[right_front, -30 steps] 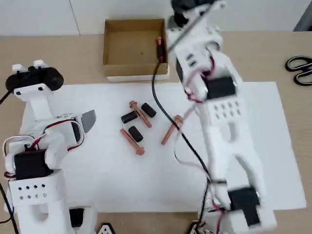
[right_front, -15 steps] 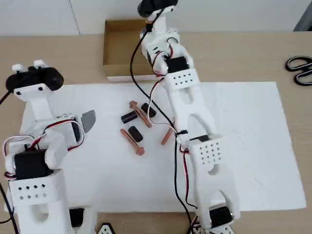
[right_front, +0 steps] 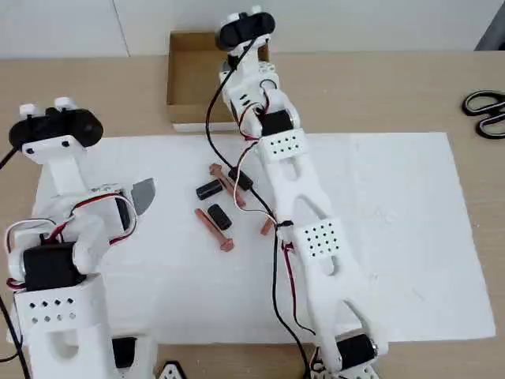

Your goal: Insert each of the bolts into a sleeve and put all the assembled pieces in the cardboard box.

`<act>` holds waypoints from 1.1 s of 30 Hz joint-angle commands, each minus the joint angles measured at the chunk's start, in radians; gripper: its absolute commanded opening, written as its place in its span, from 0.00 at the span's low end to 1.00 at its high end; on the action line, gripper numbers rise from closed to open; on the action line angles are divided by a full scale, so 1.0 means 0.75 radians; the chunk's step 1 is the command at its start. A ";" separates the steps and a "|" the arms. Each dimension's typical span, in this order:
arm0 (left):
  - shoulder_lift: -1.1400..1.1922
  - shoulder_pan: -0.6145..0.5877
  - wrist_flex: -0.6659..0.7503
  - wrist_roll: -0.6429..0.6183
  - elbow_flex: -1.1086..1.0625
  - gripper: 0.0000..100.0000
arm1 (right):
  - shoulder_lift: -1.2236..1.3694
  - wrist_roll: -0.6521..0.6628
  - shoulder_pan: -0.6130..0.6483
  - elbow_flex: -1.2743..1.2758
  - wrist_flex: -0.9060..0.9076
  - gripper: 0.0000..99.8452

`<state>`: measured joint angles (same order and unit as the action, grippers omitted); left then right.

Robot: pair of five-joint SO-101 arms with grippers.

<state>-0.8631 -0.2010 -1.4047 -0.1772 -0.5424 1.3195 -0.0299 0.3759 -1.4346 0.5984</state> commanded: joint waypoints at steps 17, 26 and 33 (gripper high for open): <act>-0.029 0.004 -0.008 -0.004 0.030 0.28 | -0.001 0.010 -0.015 -0.137 -0.083 0.20; -0.025 0.008 -0.078 -0.004 0.030 0.28 | -0.210 0.012 -0.034 -0.331 0.347 0.20; -0.025 0.008 -0.072 -0.004 0.034 0.28 | -0.627 0.012 0.017 -0.329 0.936 0.19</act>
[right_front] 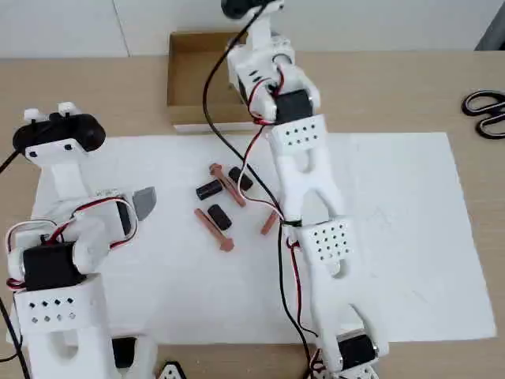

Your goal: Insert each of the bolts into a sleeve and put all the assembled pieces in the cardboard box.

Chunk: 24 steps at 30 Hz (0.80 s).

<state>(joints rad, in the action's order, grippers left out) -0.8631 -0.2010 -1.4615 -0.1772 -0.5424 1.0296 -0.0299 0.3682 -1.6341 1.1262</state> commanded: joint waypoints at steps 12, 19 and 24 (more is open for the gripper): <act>-0.027 0.153 -0.119 0.000 0.030 0.28 | -0.637 0.012 0.101 -0.049 0.819 0.19; -0.025 0.205 -0.115 -0.002 0.030 0.28 | -0.940 0.006 0.095 0.331 0.830 0.19; -0.018 0.205 -0.094 0.006 -0.001 0.28 | -1.327 -0.045 0.093 0.953 0.823 0.19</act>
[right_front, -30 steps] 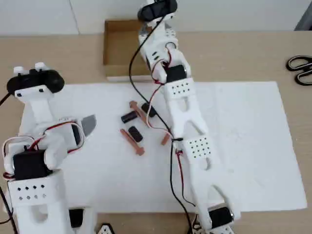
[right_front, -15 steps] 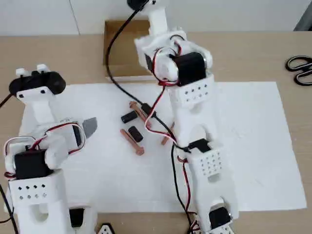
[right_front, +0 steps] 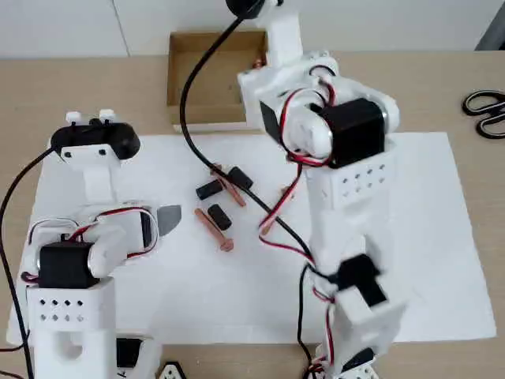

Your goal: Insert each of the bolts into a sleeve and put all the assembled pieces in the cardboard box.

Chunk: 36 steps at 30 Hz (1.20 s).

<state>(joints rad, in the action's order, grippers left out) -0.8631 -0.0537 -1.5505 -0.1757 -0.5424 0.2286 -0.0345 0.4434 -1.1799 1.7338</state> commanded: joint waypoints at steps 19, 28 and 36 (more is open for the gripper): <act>-0.025 -0.305 0.481 -0.061 -0.347 0.28 | -0.950 -0.002 -0.167 1.870 -0.441 0.20; -0.027 -0.342 0.526 -0.055 -0.463 0.28 | -0.580 0.153 0.077 1.866 -0.746 0.20; -0.027 -0.344 0.516 -0.055 -0.465 0.28 | -0.175 0.182 0.226 1.676 -0.834 0.19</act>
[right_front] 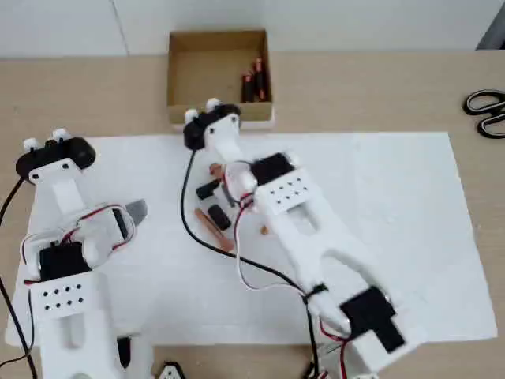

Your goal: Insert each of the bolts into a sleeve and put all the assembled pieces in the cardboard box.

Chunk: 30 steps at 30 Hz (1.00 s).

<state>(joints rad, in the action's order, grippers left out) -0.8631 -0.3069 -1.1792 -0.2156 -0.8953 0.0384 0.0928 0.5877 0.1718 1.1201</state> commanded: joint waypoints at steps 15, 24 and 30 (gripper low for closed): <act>-0.027 -0.006 0.023 -0.002 0.003 0.28 | 0.296 0.008 0.138 -0.237 -0.013 0.19; -0.027 -0.006 0.020 -0.002 0.003 0.28 | 0.298 -0.029 0.154 -0.233 -0.011 0.19; -0.027 -0.006 0.020 -0.002 0.005 0.28 | 0.347 -0.029 0.177 -0.203 -0.021 0.19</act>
<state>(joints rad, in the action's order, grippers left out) -0.8631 -0.3084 -1.1792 -0.2186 -0.8953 0.2915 0.0836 0.7135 0.0384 1.1170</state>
